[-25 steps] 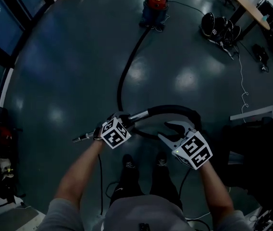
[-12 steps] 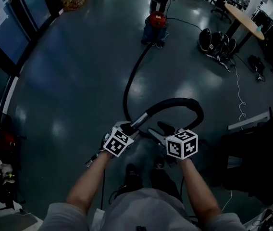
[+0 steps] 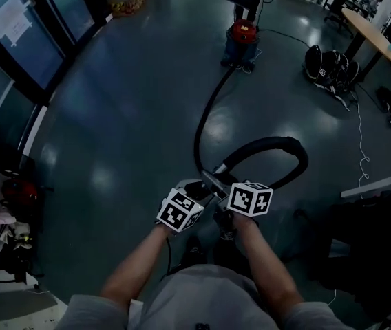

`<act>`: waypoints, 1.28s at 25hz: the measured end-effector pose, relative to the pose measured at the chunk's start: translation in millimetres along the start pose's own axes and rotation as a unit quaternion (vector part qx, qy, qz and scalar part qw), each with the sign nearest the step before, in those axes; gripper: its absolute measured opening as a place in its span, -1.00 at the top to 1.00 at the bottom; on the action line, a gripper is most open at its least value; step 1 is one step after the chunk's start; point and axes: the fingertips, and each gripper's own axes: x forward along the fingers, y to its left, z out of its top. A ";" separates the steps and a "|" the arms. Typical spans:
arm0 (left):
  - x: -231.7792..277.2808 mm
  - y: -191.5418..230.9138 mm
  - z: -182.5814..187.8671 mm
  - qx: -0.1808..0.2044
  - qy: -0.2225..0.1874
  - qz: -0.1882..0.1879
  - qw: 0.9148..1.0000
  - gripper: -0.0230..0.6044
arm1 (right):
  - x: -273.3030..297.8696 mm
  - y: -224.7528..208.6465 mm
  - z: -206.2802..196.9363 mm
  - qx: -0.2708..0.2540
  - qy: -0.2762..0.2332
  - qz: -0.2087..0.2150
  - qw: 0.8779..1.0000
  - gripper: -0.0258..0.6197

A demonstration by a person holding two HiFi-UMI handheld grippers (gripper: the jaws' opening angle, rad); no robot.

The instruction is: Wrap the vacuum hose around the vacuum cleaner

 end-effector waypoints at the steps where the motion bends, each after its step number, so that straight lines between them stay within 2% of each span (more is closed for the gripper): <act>1: 4.3 -3.9 5.6 -0.003 -0.001 0.002 1.000 0.37 | -1.7 -2.5 6.6 -0.001 -0.004 0.004 1.000 0.12; 3: 13.3 -10.9 17.5 -0.008 -0.002 0.006 1.000 0.37 | -9.5 -11.8 19.5 -0.005 -0.009 0.003 1.000 0.17; 5: 22.7 -16.2 27.3 -0.011 -0.004 0.010 1.000 0.37 | -17.4 -22.4 29.9 -0.004 -0.012 0.002 1.000 0.35; 10: 45.3 -19.1 39.4 -0.019 -0.005 0.014 1.000 0.37 | -25.0 -37.6 44.4 -0.029 0.002 0.015 0.999 0.39; 13: 48.6 -15.1 50.4 -0.009 0.004 0.028 1.000 0.36 | -25.7 -35.1 54.8 -0.054 0.013 0.028 0.998 0.40; 17: 51.6 -9.3 67.3 0.029 0.017 0.048 0.998 0.36 | -27.8 -34.2 73.9 -0.062 0.013 0.042 0.997 0.40; 21: 46.2 -6.7 79.0 0.060 0.025 0.047 0.997 0.34 | -33.2 -47.3 95.7 -0.060 0.000 0.033 0.998 0.41; 27: 32.9 2.7 102.3 0.118 0.020 0.027 0.992 0.34 | -47.2 -77.1 111.3 -0.084 -0.003 -0.014 0.996 0.41; 32: 43.2 8.8 142.8 0.195 -0.001 -0.024 0.980 0.34 | -50.8 -87.3 113.0 -0.113 0.001 -0.051 0.992 0.41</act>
